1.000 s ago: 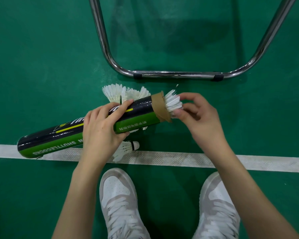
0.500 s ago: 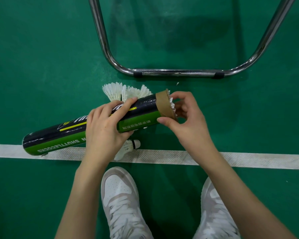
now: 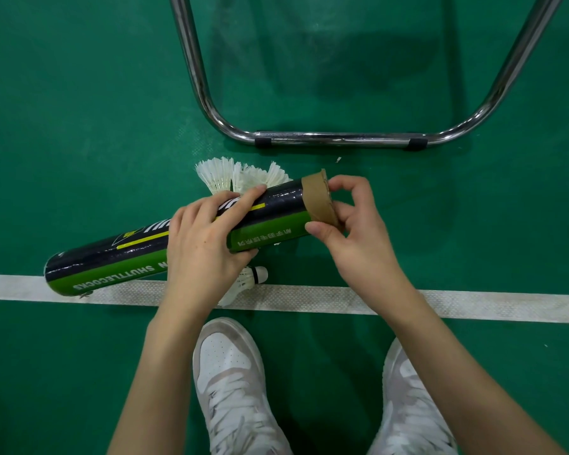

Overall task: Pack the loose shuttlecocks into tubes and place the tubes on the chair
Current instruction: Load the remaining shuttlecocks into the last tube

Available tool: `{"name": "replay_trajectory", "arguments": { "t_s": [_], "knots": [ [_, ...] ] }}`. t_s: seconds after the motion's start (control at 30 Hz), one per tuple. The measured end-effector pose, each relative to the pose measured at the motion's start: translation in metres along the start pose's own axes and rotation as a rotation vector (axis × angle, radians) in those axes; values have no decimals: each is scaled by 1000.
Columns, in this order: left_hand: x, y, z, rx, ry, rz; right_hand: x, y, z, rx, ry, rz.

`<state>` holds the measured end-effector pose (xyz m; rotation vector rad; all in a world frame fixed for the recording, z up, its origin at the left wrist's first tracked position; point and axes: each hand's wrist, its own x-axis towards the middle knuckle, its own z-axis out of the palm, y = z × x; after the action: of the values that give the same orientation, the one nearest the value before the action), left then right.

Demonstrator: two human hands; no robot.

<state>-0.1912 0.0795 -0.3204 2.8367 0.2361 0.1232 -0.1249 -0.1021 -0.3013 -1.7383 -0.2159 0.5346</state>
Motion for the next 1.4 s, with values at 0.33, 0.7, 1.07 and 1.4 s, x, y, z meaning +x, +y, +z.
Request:
{"name": "replay_trajectory", "arguments": {
  "t_s": [0.33,0.7,1.07,1.4],
  "knots": [
    [0,-1,-1,-3,14,3,1,-1,0,26,-74,7],
    [-1,1,-3,-13,10,5,0,-1,0,-17,-28,-11],
    [-1,0,-1,-11,19,14,3,2,0,-1,-110,12],
    [-11,-34,4,14,0,-72,13,15,-13,-114,-115,11]
  ]
}}
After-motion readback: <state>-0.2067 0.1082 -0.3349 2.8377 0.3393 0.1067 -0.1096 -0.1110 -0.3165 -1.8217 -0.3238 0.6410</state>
